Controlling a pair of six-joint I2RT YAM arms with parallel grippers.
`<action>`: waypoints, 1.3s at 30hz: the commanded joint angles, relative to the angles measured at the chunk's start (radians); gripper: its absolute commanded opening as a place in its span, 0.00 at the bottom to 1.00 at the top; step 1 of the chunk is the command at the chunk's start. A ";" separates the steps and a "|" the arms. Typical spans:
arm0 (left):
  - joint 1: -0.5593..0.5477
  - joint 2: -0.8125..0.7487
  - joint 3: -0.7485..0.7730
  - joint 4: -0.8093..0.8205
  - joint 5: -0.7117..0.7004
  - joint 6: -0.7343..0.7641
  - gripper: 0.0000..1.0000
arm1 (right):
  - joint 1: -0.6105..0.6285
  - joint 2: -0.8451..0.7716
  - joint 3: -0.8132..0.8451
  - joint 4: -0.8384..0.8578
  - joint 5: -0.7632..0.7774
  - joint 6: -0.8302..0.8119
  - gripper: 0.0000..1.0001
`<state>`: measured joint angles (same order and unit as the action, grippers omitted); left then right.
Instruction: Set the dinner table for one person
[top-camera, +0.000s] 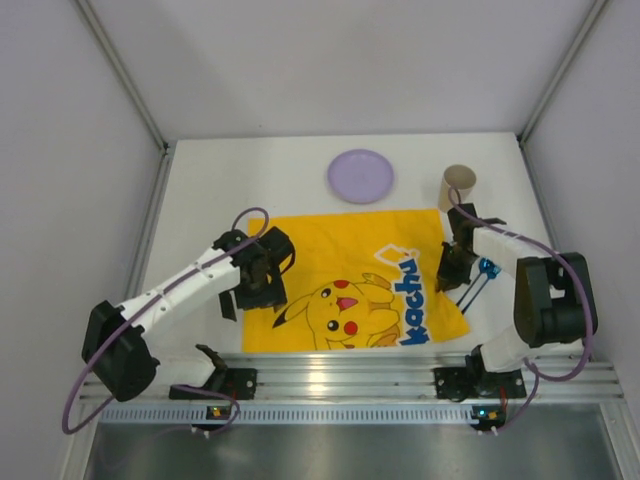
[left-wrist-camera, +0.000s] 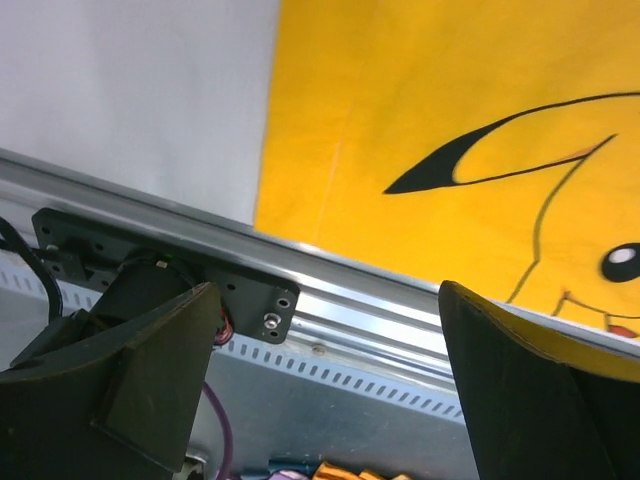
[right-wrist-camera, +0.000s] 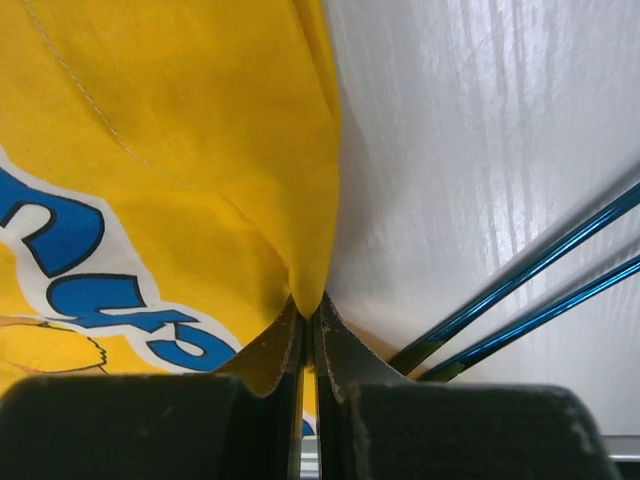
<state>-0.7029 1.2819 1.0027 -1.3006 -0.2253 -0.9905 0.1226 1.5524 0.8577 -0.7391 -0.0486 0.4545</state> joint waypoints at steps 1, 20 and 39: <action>0.037 0.062 0.074 0.050 -0.074 0.029 0.95 | 0.015 -0.052 -0.045 0.004 -0.042 -0.005 0.00; 0.433 0.359 0.122 0.573 0.173 0.329 0.81 | 0.025 -0.133 0.110 -0.111 -0.126 -0.086 0.79; 0.488 0.721 0.312 0.670 0.276 0.409 0.77 | 0.028 0.060 0.385 -0.092 -0.160 -0.070 0.76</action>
<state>-0.2497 1.9171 1.3094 -0.7036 0.0391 -0.6071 0.1375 1.5917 1.1797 -0.8394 -0.1867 0.3779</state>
